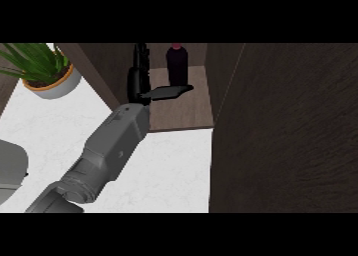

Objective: Pick up the wine, place it into the cabinet and close the cabinet

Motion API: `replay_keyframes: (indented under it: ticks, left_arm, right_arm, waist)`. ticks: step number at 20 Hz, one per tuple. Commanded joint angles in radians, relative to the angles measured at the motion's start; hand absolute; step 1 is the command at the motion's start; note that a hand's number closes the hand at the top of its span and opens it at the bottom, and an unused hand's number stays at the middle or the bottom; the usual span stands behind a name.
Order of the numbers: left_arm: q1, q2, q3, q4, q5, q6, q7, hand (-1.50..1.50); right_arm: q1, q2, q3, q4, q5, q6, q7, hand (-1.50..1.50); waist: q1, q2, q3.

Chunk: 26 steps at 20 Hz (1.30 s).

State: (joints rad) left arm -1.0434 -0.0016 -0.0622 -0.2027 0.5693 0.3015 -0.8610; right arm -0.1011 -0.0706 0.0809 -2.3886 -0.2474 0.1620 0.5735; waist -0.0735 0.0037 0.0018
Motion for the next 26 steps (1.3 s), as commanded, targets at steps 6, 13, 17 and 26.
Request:
replay_keyframes:
  ticks: [6, 13, 17, 26]
  left_arm:
    - [0.210, 0.002, -0.253, -0.260, 0.193, 0.107, 0.062, -1.50]
    - [0.436, 0.002, -0.503, -0.592, 0.235, 0.292, 0.080, -1.50]
    - [0.535, 0.002, -0.625, -0.753, 0.232, 0.430, 0.039, -1.50]
    - [0.716, 0.049, -0.727, -1.142, 0.125, 0.573, 0.149, -1.50]
  right_arm:
    - [0.033, -0.011, -0.034, -0.055, -0.024, 0.001, -0.008, -1.50]
    - [-0.021, -0.030, -0.058, -0.092, -0.005, -0.058, 0.080, -1.50]
    - [-0.051, -0.027, -0.029, -0.079, 0.017, -0.069, 0.087, -1.50]
    - [0.028, -0.032, -0.038, -0.153, 0.004, -0.071, 0.084, -1.50]
  waist:
    - [0.025, -0.012, -0.002]
    - [0.068, -0.010, -0.002]
    - [0.071, -0.009, -0.002]
    - [0.078, -0.010, -0.002]
